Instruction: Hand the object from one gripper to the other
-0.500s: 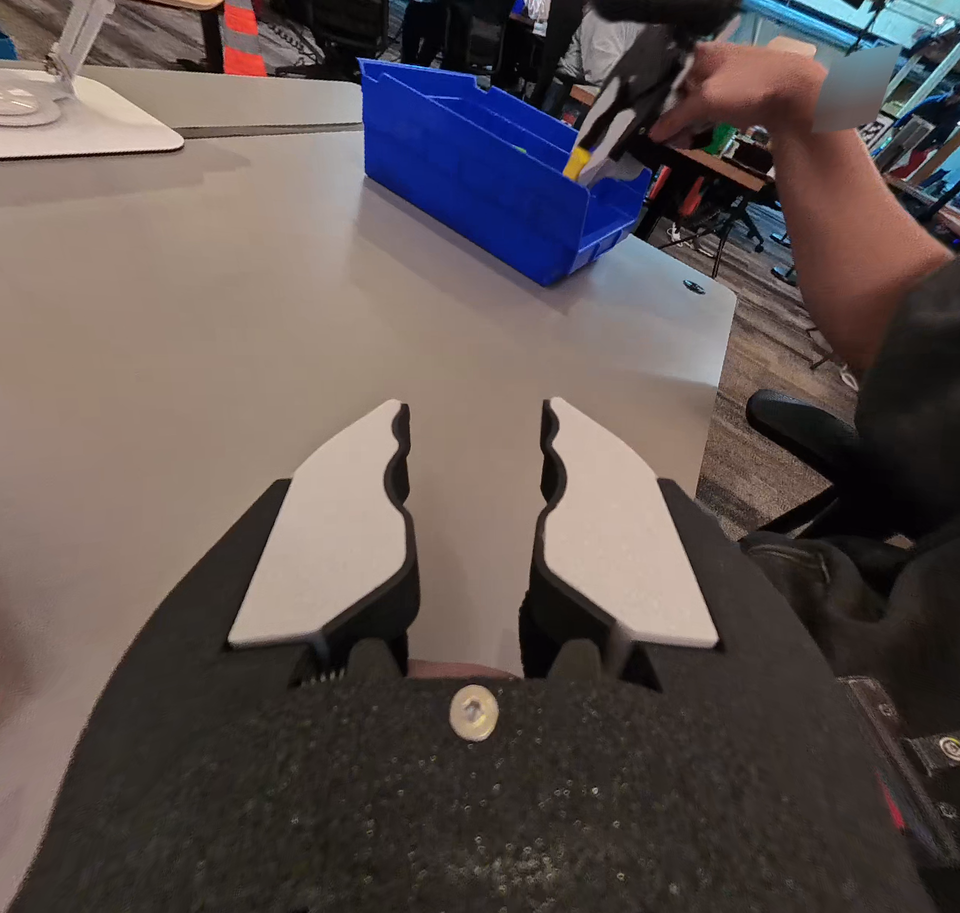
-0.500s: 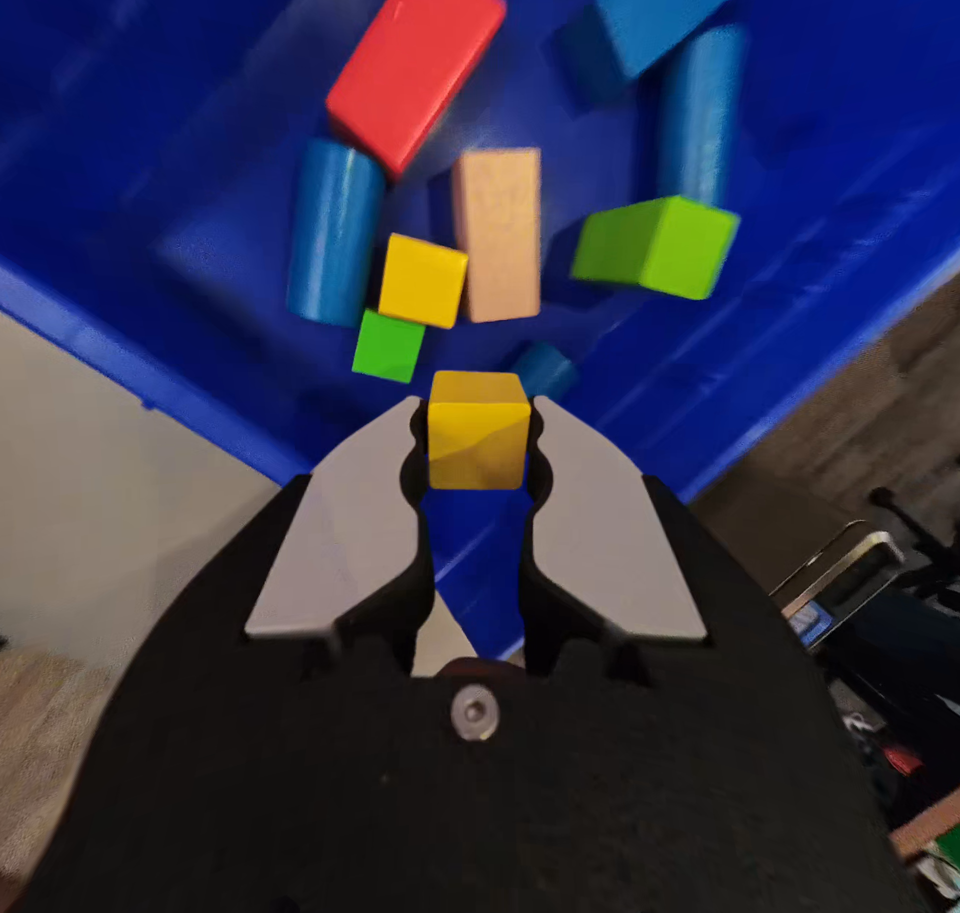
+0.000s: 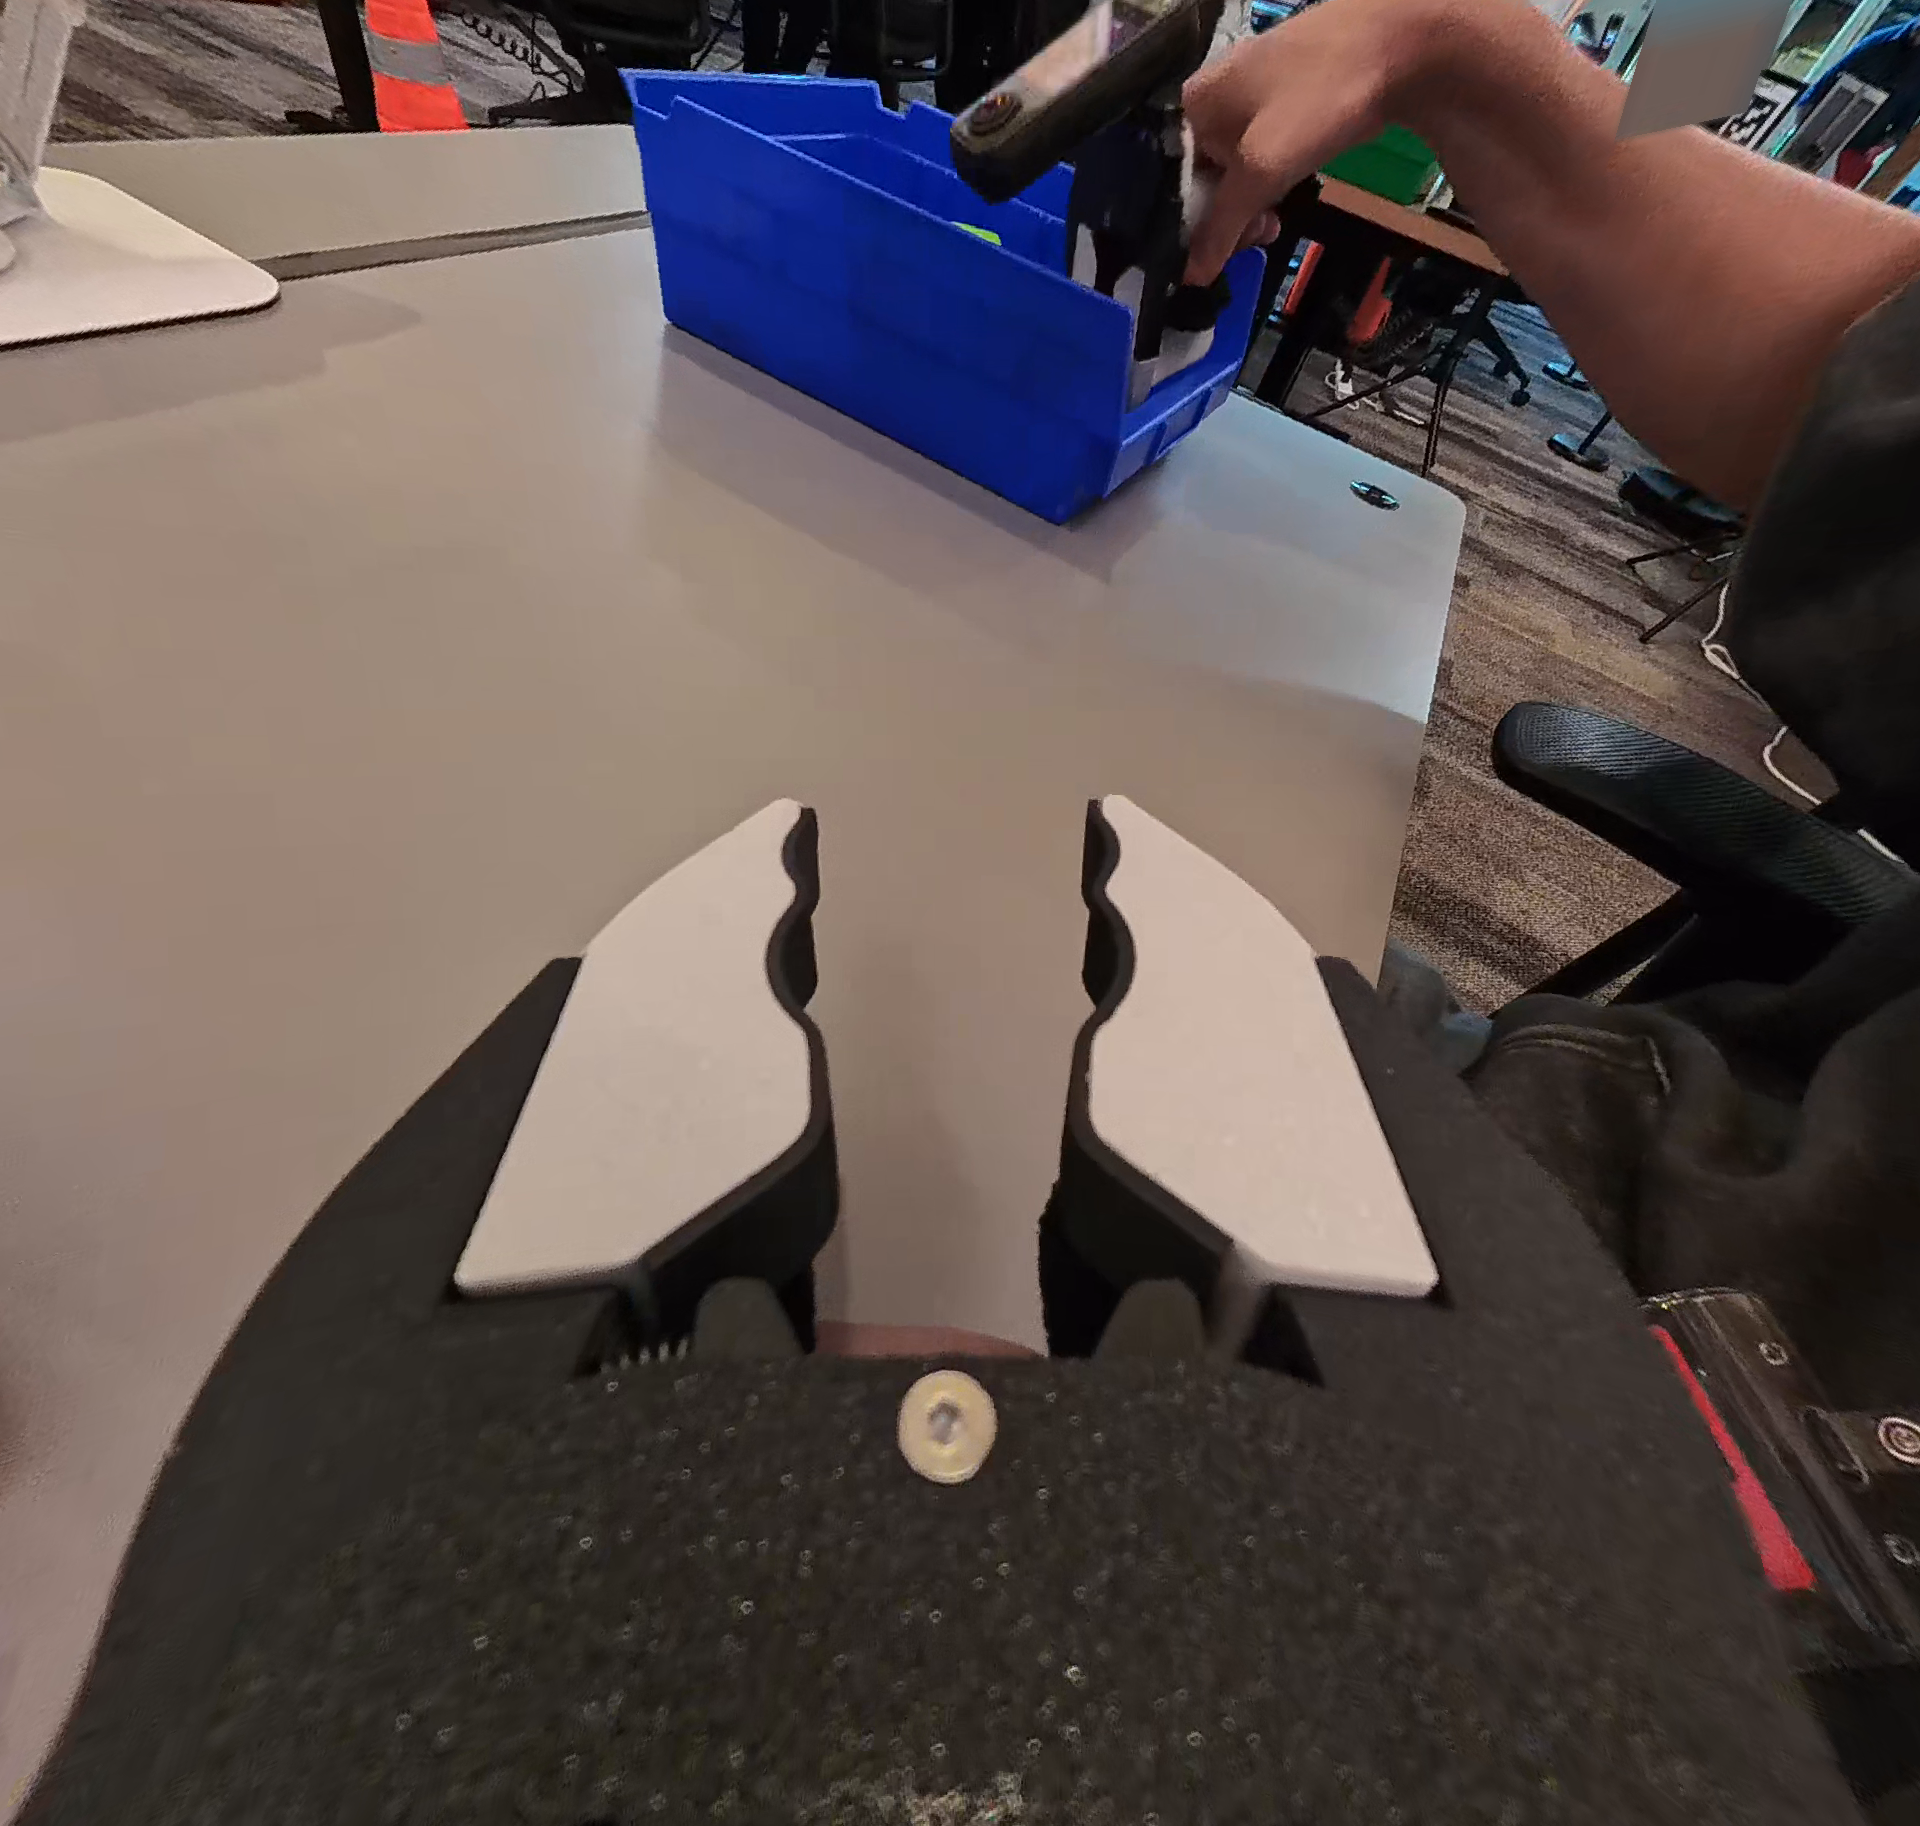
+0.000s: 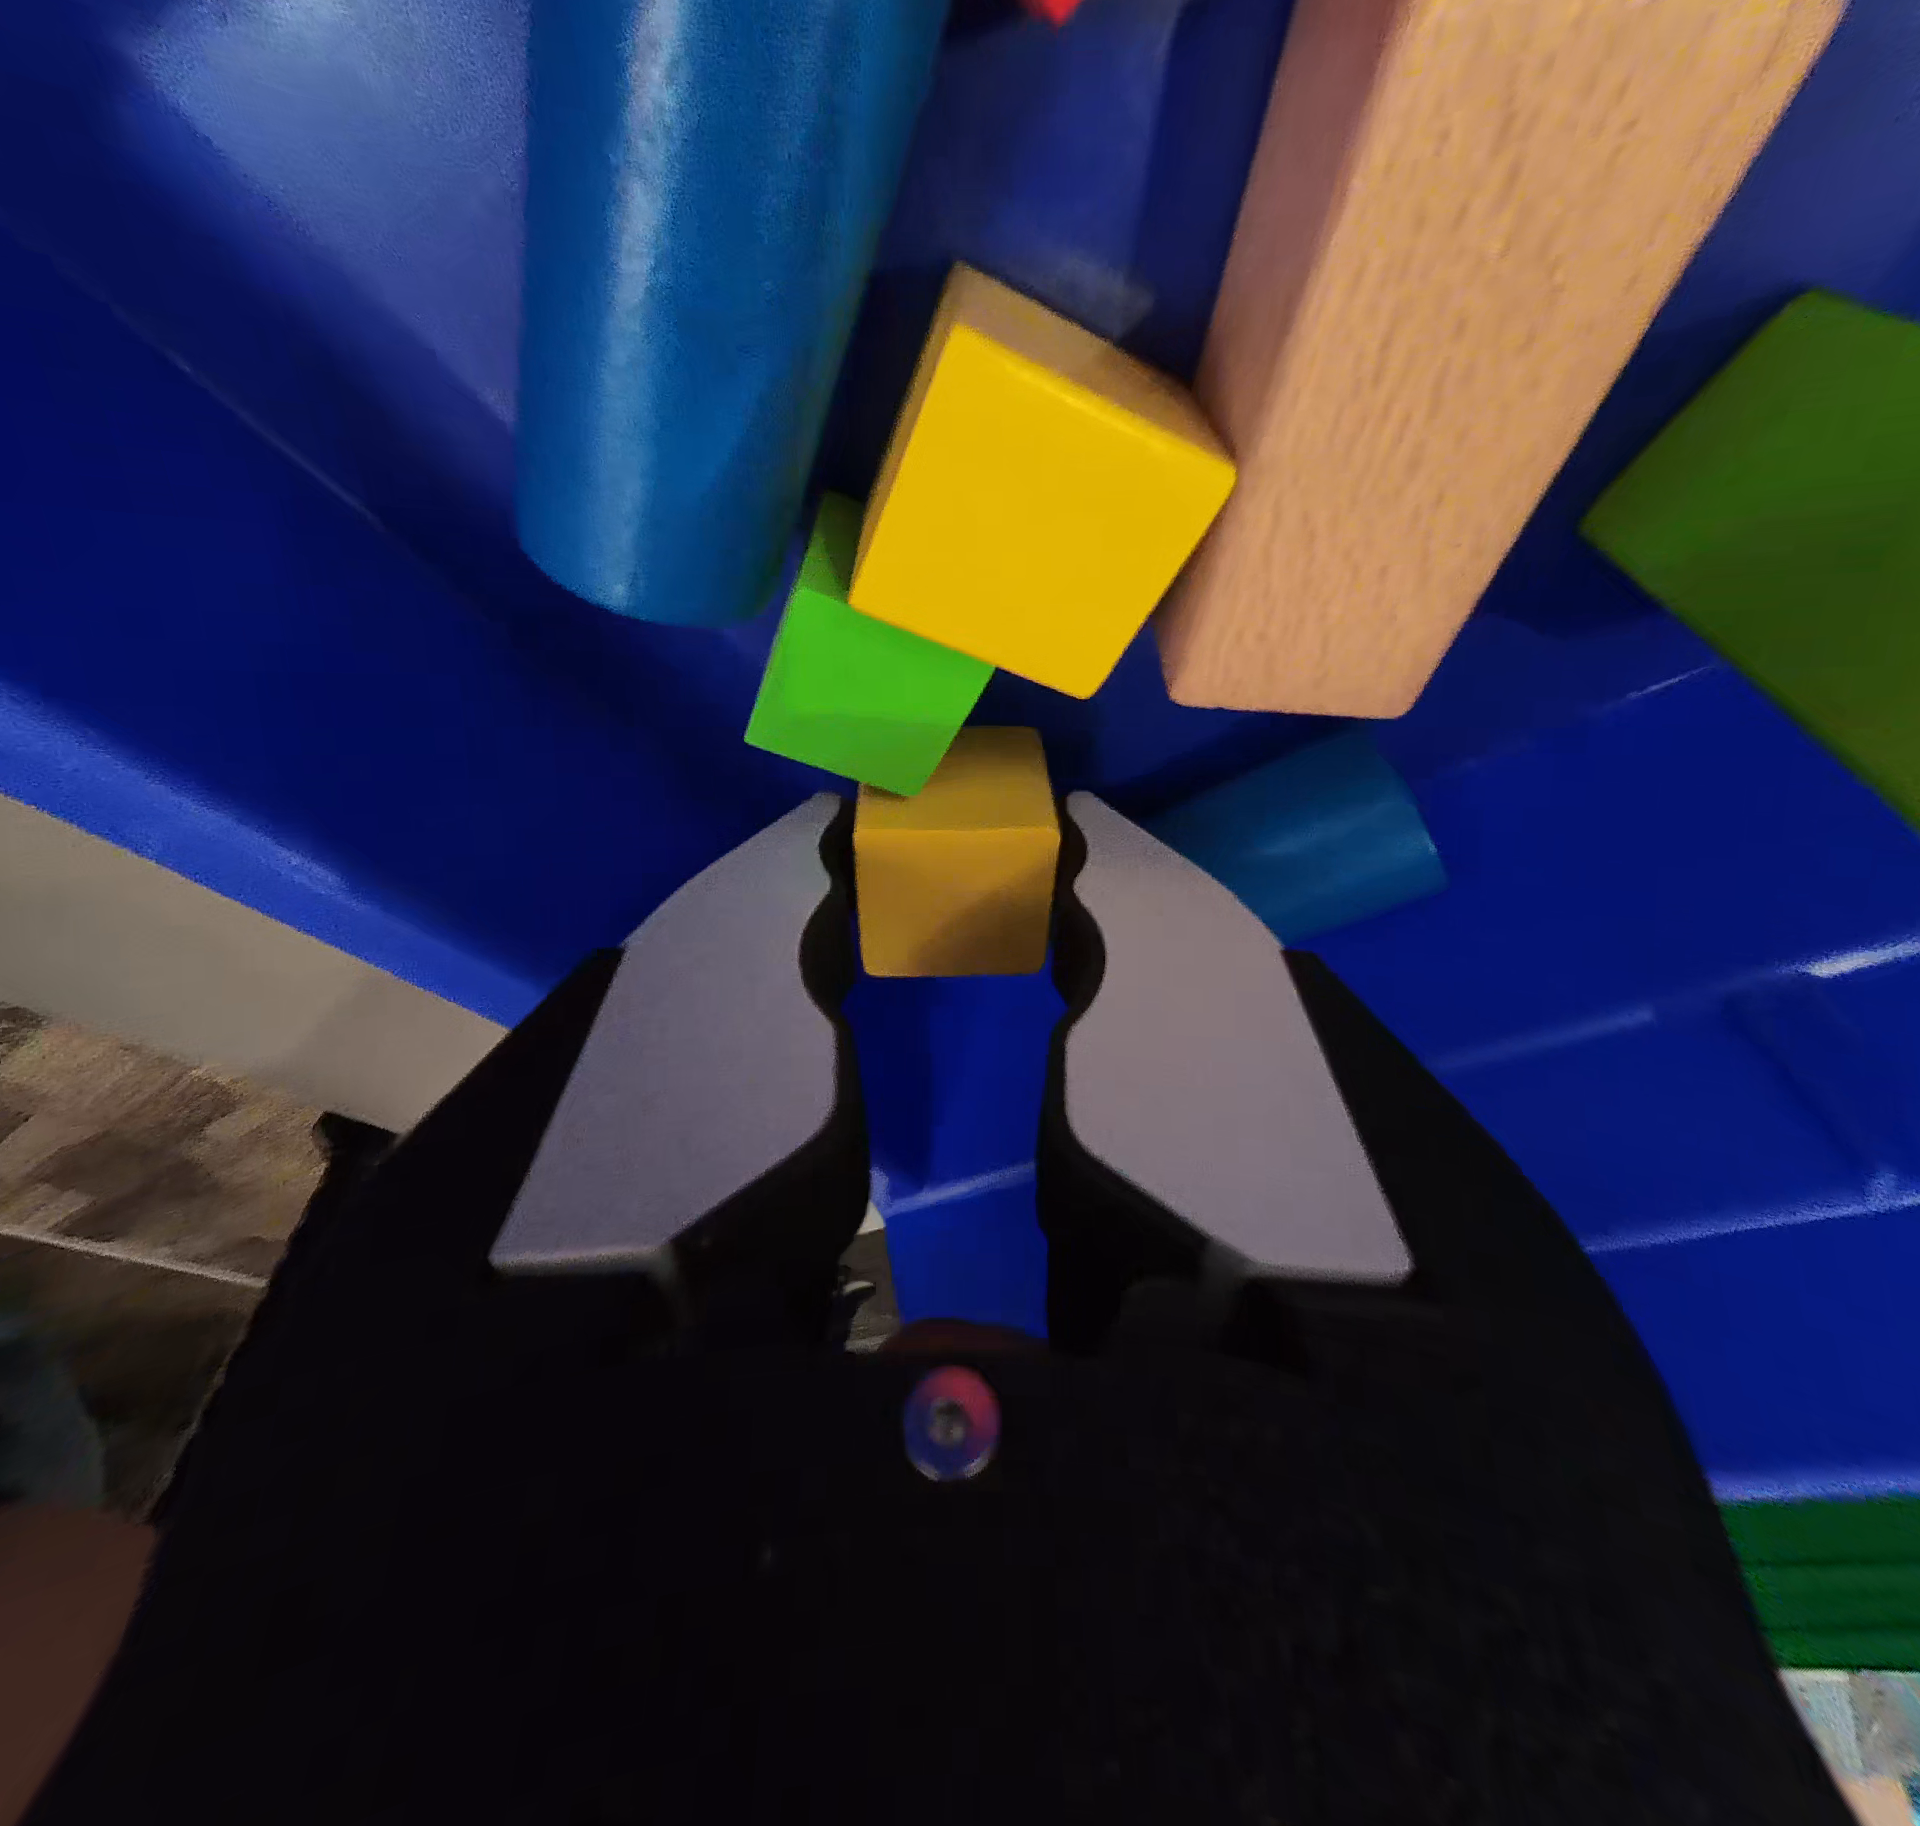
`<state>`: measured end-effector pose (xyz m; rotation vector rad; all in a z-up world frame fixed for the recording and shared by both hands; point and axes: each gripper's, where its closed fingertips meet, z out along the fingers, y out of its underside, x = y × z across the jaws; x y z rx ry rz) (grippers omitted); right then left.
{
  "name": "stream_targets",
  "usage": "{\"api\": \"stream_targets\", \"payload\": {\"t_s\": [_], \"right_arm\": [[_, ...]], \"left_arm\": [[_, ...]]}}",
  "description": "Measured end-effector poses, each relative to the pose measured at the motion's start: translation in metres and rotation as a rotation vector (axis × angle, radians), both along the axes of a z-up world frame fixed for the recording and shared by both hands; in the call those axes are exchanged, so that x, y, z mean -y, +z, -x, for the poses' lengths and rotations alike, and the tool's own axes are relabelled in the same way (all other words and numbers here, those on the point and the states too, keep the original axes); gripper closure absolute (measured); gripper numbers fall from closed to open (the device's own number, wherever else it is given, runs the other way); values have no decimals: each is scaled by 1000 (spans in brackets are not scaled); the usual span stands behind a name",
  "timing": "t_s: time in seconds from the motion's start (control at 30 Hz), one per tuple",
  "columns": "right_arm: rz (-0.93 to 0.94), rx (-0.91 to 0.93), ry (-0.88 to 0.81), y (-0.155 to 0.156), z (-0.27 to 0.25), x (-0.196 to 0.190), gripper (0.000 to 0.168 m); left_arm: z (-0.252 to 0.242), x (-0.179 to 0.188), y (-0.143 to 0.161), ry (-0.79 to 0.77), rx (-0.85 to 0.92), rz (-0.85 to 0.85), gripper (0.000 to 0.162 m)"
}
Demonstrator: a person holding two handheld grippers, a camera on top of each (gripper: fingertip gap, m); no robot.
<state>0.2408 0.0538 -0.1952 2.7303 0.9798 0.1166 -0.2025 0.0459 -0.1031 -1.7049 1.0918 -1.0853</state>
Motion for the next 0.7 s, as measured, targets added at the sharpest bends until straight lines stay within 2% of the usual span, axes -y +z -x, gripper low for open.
{"api": "stream_targets", "payload": {"t_s": [0.2, 0.27, 0.37, 0.5, 0.6, 0.63, 0.7], "right_arm": [[14, -40, -97, 5, 4, 3, 132], [-42, -27, -134, 24, 4, 2, 121], [-305, -97, -169, 76, 22, -8, 126], [-861, -317, -154, 141, 79, -26, 125], [-1113, -661, -297, 146, 144, -17, 123], [-1159, -717, -355, 140, 156, -11, 120], [-1209, -712, -428, 120, 170, 6, 119]], "left_arm": [[4, -2, 2, 5, 2, -7, 113], [5, -2, 3, 7, 6, -8, 112], [6, -2, 5, 17, 9, -22, 110], [7, -5, 6, 34, 10, -43, 108], [8, -10, 7, 66, 17, -54, 105], [9, -12, 7, 75, 16, -56, 103], [12, -13, 6, 83, -4, -56, 104]]}}
